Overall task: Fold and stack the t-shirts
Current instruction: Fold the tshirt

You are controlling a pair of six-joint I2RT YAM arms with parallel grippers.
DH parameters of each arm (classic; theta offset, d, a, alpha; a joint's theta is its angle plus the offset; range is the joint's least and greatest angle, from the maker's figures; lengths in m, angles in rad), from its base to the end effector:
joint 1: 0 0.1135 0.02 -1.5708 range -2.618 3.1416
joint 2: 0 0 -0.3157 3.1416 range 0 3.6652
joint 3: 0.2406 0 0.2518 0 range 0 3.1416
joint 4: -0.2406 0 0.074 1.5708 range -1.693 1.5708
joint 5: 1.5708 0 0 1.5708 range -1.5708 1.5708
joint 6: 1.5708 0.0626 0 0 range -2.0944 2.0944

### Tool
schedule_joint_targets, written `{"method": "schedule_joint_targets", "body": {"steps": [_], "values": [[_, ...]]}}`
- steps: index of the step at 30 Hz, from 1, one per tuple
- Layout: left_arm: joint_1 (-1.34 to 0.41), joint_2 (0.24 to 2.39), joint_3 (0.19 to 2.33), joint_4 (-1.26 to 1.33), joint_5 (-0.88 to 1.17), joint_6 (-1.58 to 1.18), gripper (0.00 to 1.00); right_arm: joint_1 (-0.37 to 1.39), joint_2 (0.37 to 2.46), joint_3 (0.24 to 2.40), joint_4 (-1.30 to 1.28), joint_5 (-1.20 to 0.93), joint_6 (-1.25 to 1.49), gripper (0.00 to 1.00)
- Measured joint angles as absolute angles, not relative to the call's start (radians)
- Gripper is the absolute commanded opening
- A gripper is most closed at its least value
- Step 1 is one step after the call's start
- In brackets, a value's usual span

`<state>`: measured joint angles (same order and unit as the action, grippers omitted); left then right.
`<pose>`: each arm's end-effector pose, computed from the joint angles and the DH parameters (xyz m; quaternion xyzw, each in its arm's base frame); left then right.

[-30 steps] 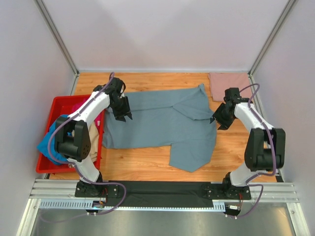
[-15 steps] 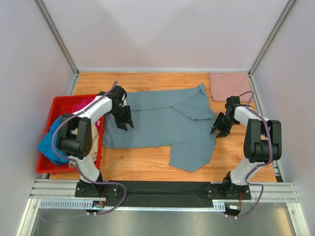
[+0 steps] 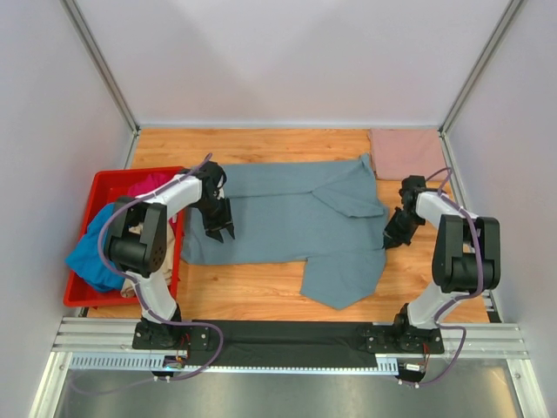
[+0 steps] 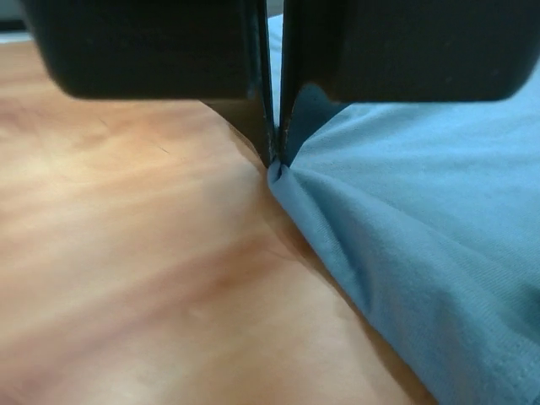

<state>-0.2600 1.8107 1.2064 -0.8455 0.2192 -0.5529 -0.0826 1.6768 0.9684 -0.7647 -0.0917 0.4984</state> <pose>0.3315 -0.1023 0.1965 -0.1382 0.9825 -0.1241 0.0120 0.2909 -0.0183 0.1782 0.2837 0.9566 0.0549 0.0383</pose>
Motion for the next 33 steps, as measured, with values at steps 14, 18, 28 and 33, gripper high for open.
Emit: {"method": "schedule_joint_targets", "body": {"steps": [14, 18, 28, 33], "values": [[-0.268, 1.779, 1.052, -0.878, 0.218, -0.563, 0.46, -0.207, 1.498, 0.896, -1.083, 0.046, 0.605, 0.00], [-0.269, 1.753, 1.028, -0.881, 0.200, -0.562, 0.46, -0.220, 1.420, 0.809, -1.120, 0.041, 0.665, 0.07], [-0.268, 1.731, 1.341, -0.964, 0.201, -0.560, 0.50, -0.215, 1.471, 1.192, -1.185, 0.076, 0.609, 0.46], [-0.267, 1.779, 1.535, -0.842, 0.213, -0.589, 0.51, -0.149, 1.600, 1.379, -1.056, 0.106, 0.498, 0.48]]}}
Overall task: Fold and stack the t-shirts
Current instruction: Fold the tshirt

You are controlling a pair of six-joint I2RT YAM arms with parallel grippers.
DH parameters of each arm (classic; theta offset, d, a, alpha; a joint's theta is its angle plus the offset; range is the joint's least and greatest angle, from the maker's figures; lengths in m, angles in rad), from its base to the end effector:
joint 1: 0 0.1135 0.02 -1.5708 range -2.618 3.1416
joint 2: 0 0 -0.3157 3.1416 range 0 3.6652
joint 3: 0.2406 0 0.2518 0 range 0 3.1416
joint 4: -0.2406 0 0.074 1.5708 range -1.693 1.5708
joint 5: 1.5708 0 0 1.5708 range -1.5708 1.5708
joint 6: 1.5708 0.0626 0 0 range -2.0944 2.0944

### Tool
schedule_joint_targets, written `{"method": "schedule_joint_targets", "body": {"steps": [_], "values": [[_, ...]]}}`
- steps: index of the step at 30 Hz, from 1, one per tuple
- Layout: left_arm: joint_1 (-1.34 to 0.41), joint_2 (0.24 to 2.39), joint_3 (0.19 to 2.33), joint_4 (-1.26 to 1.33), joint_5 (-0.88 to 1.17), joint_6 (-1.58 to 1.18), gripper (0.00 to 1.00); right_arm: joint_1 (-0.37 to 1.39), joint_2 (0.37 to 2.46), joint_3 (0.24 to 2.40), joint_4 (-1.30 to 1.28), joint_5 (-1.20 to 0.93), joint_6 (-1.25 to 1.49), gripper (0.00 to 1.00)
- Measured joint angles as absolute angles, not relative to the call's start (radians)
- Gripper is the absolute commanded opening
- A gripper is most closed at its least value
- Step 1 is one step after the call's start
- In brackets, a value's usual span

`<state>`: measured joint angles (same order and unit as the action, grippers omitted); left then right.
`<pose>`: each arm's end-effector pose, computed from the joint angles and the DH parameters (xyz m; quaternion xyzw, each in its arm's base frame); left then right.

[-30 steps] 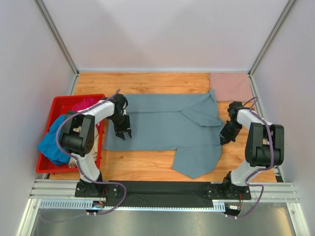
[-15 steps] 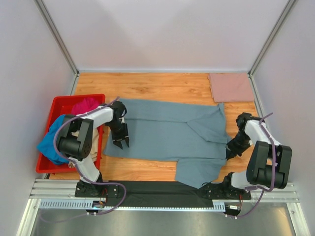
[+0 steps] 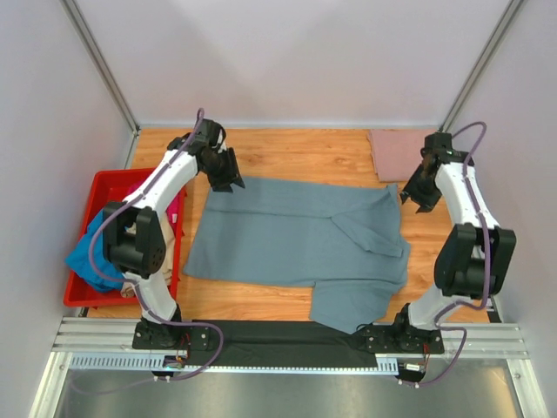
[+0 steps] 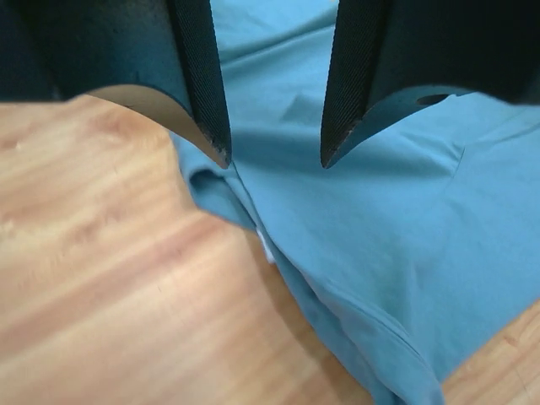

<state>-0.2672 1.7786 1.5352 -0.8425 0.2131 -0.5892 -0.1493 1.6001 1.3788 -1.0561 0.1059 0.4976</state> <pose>0.3823 -0.1184 0.3021 -0.1295 0.9569 -0.1930 0.1743 0.3159 -0.0542 0.3035 0.3213 0.9342 -0.0263 0.1528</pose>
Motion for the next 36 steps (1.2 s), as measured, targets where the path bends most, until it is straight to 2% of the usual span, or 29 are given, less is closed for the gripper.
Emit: {"method": "schedule_joint_targets", "body": {"steps": [7, 14, 27, 36], "values": [[-0.247, 2.045, 1.659, -0.704, 0.228, -0.649, 0.51, -0.058, 1.848, 1.506, -0.937, 0.179, 0.345, 0.56], [-0.211, 2.211, 1.736, -0.686, 0.214, -0.653, 0.51, -0.016, 1.987, 1.649, -0.869, 0.274, 0.218, 0.56], [-0.201, 2.258, 1.800, -0.670, 0.196, -0.649, 0.51, 0.062, 2.127, 1.730, -0.805, 0.343, 0.049, 0.50], [-0.199, 2.265, 1.810, -0.671, 0.193, -0.650, 0.51, 0.084, 2.190, 1.779, -0.806, 0.471, -0.026, 0.45]]}}
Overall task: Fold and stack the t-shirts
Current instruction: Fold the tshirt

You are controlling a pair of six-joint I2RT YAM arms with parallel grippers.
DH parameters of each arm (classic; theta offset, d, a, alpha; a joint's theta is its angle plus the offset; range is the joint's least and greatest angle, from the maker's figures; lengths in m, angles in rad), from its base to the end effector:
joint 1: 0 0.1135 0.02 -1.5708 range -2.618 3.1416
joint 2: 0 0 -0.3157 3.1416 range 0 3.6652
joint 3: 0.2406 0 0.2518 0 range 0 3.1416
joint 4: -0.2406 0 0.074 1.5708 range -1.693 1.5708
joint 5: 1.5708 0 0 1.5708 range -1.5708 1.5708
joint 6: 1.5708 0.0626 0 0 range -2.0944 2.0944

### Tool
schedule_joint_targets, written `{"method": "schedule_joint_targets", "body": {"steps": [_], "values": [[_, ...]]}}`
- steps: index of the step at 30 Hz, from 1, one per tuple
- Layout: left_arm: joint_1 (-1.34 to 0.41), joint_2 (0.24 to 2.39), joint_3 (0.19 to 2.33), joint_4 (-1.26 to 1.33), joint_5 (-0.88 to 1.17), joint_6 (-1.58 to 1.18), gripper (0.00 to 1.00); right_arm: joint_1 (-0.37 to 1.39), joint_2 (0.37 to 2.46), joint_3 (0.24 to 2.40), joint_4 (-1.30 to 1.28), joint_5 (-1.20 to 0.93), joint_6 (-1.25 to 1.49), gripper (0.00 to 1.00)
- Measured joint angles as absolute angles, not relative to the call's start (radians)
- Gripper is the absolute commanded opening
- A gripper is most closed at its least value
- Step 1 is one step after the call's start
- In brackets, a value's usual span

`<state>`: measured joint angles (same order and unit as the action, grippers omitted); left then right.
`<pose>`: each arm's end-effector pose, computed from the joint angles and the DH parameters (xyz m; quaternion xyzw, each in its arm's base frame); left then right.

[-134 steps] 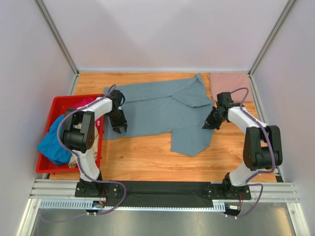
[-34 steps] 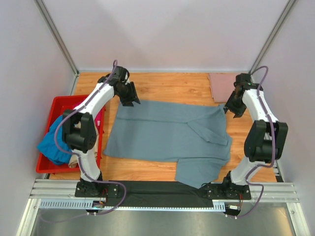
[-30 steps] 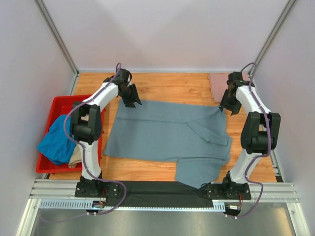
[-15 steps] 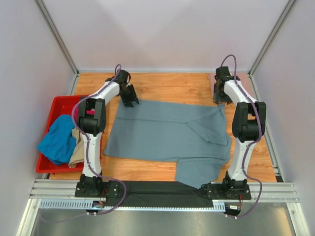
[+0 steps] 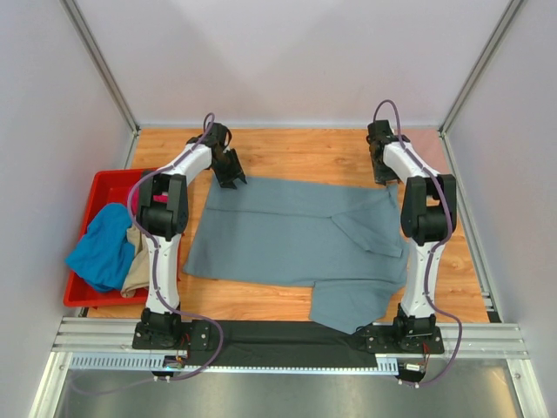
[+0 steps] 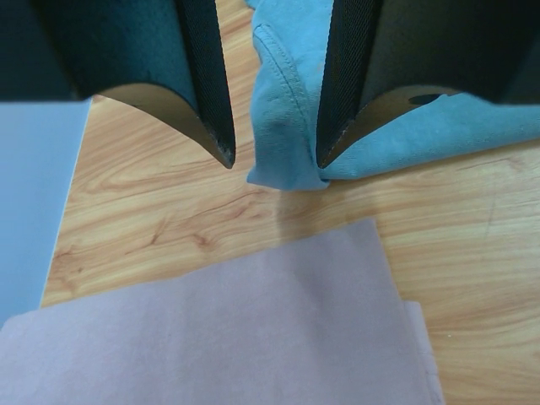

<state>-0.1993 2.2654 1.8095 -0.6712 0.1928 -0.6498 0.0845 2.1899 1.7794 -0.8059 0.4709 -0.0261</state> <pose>0.5134 -0.1159 0.1799 -0.1962 0.9512 -0.1758 0.1609 0.4970 0.0136 0.2063 -0.0118 0.9580 -0.2245 0.1780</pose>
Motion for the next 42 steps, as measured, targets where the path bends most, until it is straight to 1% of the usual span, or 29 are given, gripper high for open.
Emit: {"method": "schedule_joint_targets", "body": {"steps": [9, 16, 17, 20, 21, 22, 23, 27, 32, 35, 39, 42], "values": [[-0.197, 2.267, 1.810, -0.671, 0.196, -0.653, 0.51, 0.088, 2.192, 1.778, -0.793, 0.481, -0.076, 0.46], [-0.196, 2.267, 1.810, -0.670, 0.200, -0.658, 0.51, 0.091, 2.192, 1.723, -0.765, 0.478, -0.099, 0.45], [-0.196, 2.267, 1.810, -0.670, 0.200, -0.661, 0.51, 0.091, 2.192, 1.712, -0.762, 0.478, -0.103, 0.43], [-0.195, 2.267, 1.810, -0.670, 0.200, -0.671, 0.51, 0.091, 2.192, 1.690, -0.755, 0.488, -0.110, 0.21], [-0.195, 2.267, 1.810, -0.670, 0.199, -0.675, 0.51, 0.091, 2.192, 1.687, -0.751, 0.500, -0.110, 0.10], [-0.195, 2.267, 1.810, -0.672, 0.195, -0.679, 0.51, 0.091, 2.192, 1.687, -0.750, 0.512, -0.112, 0.05], [-0.195, 2.268, 1.812, -0.677, 0.189, -0.685, 0.51, 0.090, 2.192, 1.687, -0.747, 0.524, -0.105, 0.01], [-0.194, 2.304, 1.878, -0.744, 0.175, -0.708, 0.50, 0.068, 2.191, 1.696, -0.762, 0.520, -0.064, 0.00], [-0.189, 2.332, 1.930, -0.797, 0.179, -0.727, 0.50, -0.034, 2.164, 1.702, -0.787, 0.333, 0.025, 0.01], [-0.188, 2.342, 1.949, -0.815, 0.178, -0.733, 0.50, -0.131, 2.115, 1.679, -0.782, 0.145, 0.093, 0.02], [-0.188, 2.351, 1.963, -0.830, 0.178, -0.736, 0.50, -0.260, 2.032, 1.575, -0.731, -0.133, 0.191, 0.03], [-0.188, 2.355, 1.972, -0.839, 0.178, -0.739, 0.50, -0.341, 2.012, 1.504, -0.670, -0.323, 0.264, 0.05]]}}
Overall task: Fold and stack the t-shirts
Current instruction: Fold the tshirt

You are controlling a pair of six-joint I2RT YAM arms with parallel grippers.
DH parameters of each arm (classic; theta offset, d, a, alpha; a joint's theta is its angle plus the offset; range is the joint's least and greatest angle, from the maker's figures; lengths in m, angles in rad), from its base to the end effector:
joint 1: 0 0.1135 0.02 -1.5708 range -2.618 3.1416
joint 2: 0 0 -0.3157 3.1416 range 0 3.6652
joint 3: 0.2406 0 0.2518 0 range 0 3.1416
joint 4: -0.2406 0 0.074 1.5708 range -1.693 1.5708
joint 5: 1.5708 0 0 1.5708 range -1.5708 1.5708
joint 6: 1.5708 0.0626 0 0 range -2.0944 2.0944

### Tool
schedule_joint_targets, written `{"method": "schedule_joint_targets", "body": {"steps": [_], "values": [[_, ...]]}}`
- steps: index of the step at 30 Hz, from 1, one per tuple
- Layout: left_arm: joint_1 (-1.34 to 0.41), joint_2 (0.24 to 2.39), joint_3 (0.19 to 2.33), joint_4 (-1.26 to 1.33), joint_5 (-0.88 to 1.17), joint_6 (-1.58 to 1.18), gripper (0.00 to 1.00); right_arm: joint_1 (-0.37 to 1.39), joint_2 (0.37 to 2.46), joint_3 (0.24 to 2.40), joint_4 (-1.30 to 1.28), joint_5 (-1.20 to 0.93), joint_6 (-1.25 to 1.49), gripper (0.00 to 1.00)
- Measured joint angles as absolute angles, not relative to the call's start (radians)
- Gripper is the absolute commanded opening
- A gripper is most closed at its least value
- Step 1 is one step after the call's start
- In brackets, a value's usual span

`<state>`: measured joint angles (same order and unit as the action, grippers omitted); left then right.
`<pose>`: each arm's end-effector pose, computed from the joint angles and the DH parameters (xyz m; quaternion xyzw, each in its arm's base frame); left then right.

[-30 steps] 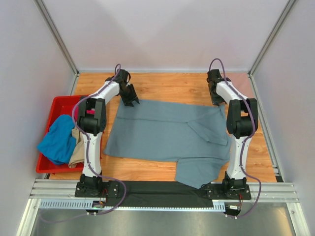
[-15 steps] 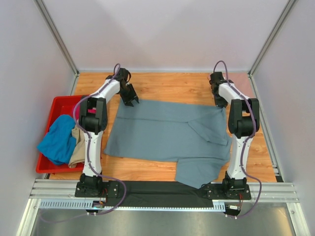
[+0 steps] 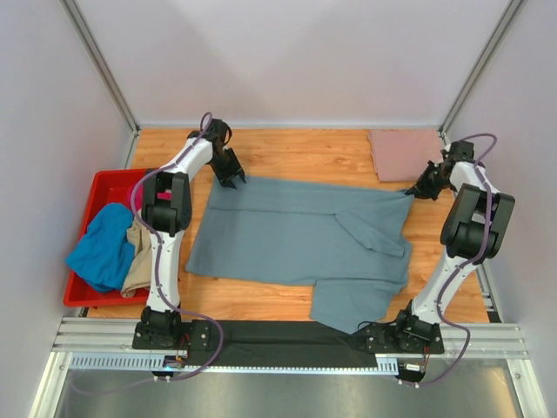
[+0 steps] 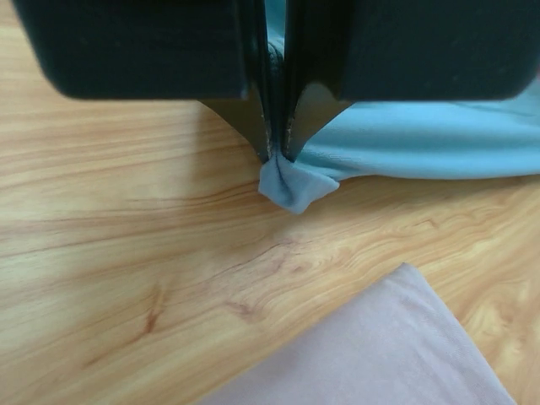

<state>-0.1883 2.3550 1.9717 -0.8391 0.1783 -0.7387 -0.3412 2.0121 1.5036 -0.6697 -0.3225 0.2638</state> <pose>0.5269 -0.1117 0.1737 -0.2517 0.9482 -0.1556 0.1152 0.4295 -0.1314 0.2091 0.2585 0.9334 0.1499 0.1985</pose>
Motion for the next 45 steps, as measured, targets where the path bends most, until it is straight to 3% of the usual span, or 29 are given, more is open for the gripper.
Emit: {"method": "schedule_joint_targets", "body": {"steps": [4, 14, 24, 31, 33, 37, 45], "values": [[-0.188, 2.362, 1.984, -0.850, 0.178, -0.739, 0.49, -0.398, 2.012, 1.429, -0.590, -0.480, 0.357, 0.00], [-0.188, 2.386, 2.027, -0.891, 0.176, -0.739, 0.49, -0.483, 2.013, 1.300, -0.374, -0.744, 0.630, 0.01], [-0.188, 2.398, 2.052, -0.916, 0.175, -0.739, 0.49, -0.538, 2.006, 1.138, -0.105, -0.893, 0.895, 0.01], [-0.188, 2.398, 2.052, -0.917, 0.175, -0.739, 0.49, -0.556, 1.942, 0.979, 0.024, -0.860, 1.137, 0.10], [-0.188, 2.398, 2.052, -0.917, 0.175, -0.738, 0.49, -0.557, 1.902, 0.916, 0.057, -0.833, 1.207, 0.19], [-0.188, 2.398, 2.054, -0.923, 0.174, -0.736, 0.50, -0.557, 1.856, 0.953, -0.093, -0.746, 1.173, 0.30], [-0.187, 2.399, 2.054, -0.924, 0.175, -0.731, 0.50, -0.477, 1.876, 1.422, -0.572, -0.476, 0.762, 0.39]]}}
